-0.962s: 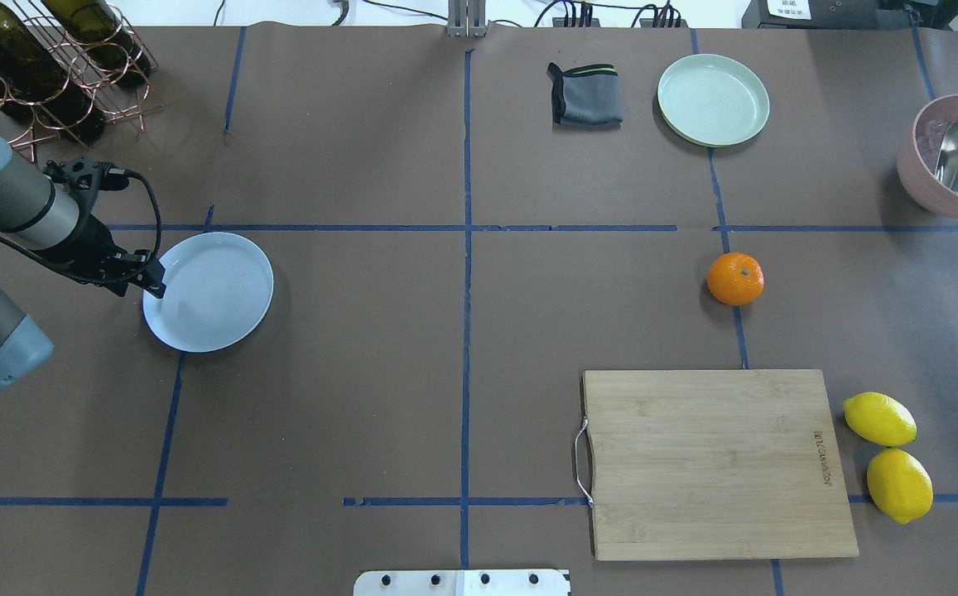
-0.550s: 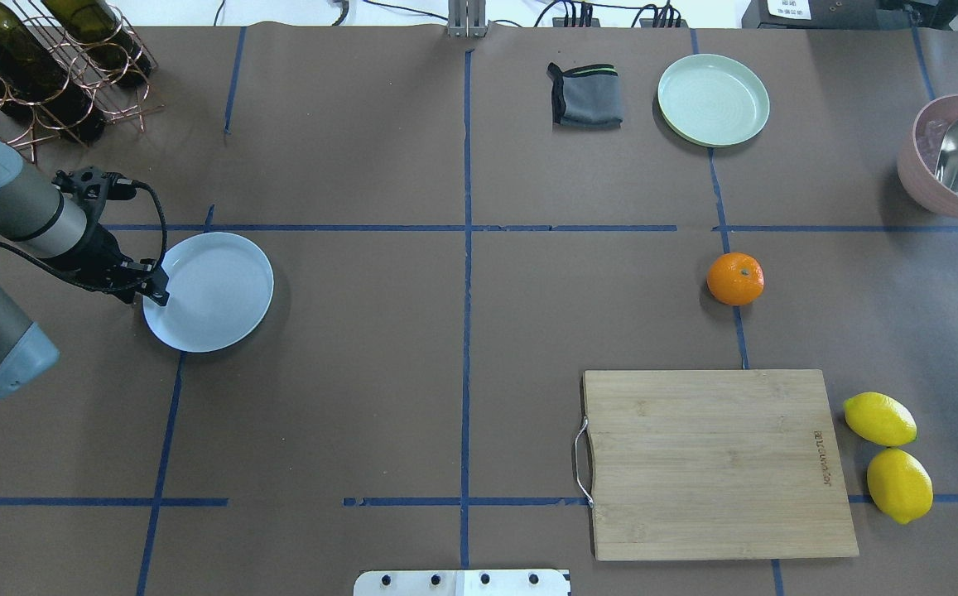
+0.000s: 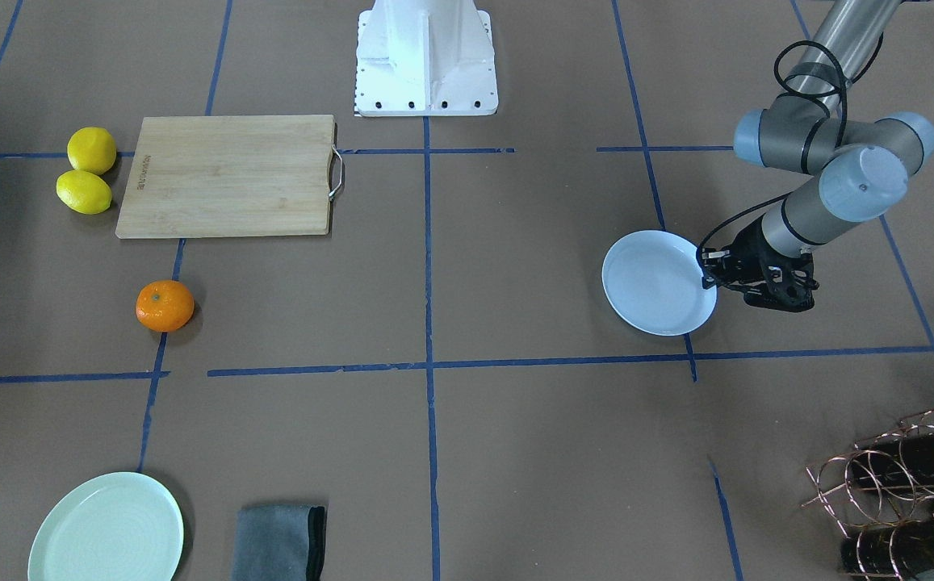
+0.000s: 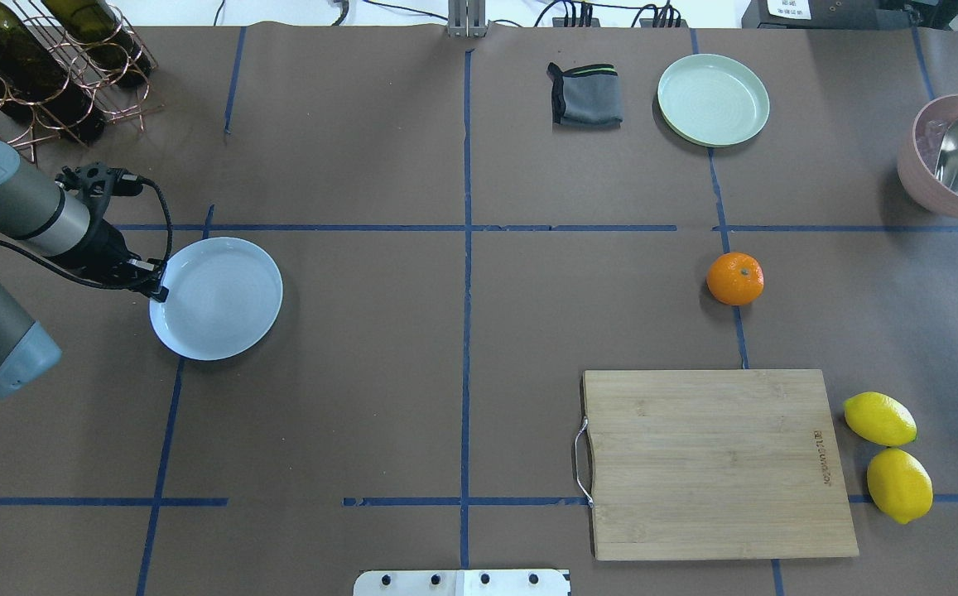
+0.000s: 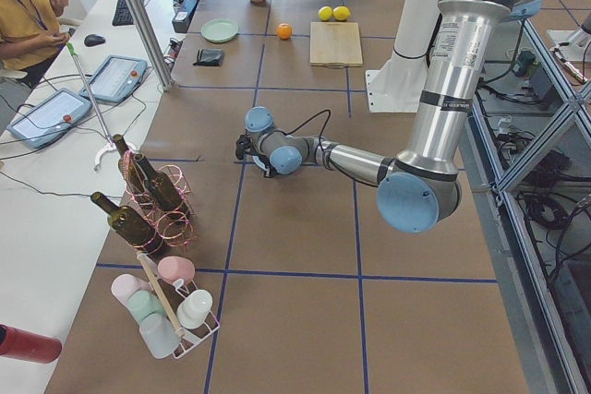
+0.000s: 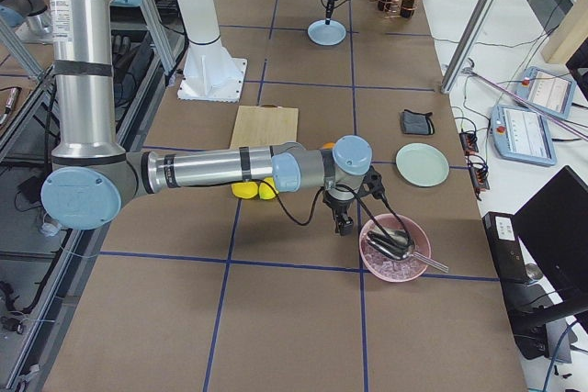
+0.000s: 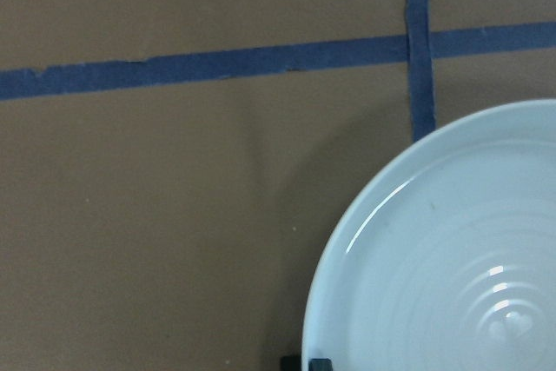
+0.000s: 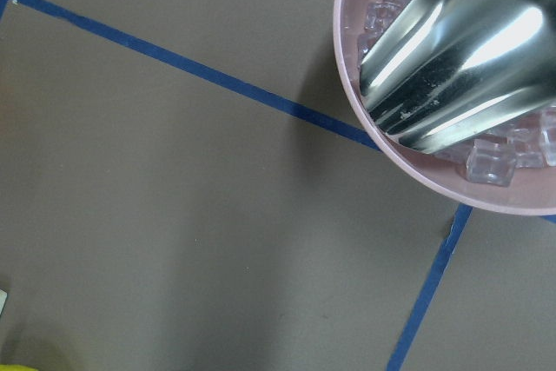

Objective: Pick orange to plate
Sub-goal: 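Slide the pale blue plate toward the table center with the left gripper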

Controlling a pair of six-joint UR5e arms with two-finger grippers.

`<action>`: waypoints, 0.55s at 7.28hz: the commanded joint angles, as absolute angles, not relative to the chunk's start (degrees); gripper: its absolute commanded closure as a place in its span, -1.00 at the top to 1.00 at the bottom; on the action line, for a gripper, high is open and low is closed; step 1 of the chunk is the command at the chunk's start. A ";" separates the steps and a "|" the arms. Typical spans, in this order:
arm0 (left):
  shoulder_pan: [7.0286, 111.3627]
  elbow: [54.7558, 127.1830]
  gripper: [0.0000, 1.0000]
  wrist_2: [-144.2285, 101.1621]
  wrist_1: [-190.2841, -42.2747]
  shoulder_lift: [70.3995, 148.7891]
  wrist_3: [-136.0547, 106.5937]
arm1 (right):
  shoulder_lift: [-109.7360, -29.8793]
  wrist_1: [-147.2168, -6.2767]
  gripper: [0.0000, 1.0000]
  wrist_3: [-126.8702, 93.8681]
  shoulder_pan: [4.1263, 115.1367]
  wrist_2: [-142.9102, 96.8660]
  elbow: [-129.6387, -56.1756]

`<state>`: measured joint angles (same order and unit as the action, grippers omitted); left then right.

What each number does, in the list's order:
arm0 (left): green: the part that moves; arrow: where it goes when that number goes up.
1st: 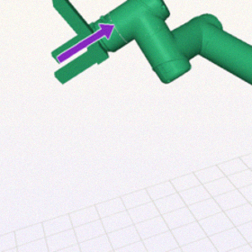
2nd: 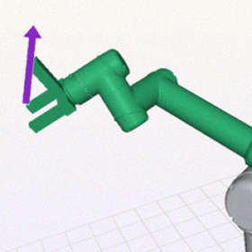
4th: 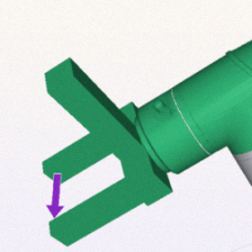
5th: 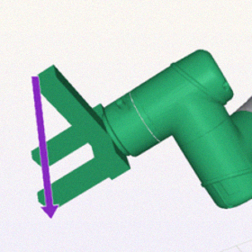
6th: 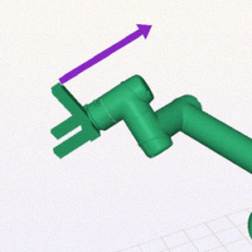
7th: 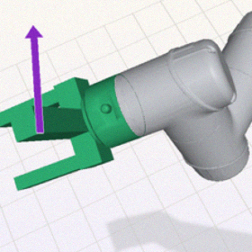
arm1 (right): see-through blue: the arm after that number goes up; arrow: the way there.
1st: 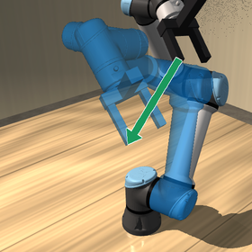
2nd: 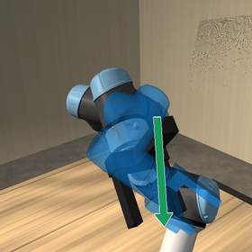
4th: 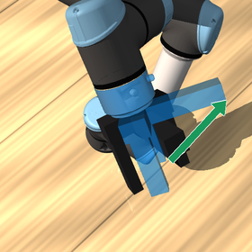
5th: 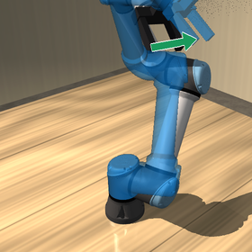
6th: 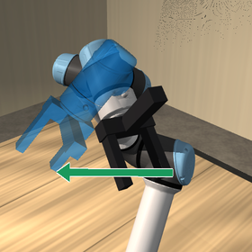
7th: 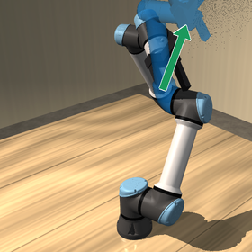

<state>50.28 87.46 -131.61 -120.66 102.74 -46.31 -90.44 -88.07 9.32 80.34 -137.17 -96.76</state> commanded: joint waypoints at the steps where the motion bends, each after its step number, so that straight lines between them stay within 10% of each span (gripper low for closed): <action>1: 50.27 89.29 -1.00 -136.47 -122.43 107.54 -56.09 | -90.79 -87.98 1.00 9.32 80.33 -137.20 -97.21; 4: 42.74 86.25 -1.00 -135.79 -124.44 120.71 -73.94 | -93.24 -83.44 0.95 9.23 80.33 -137.11 -96.95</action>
<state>45.68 88.15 -135.95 -123.18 115.18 -66.72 -91.93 -85.97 9.53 80.33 -137.05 -97.10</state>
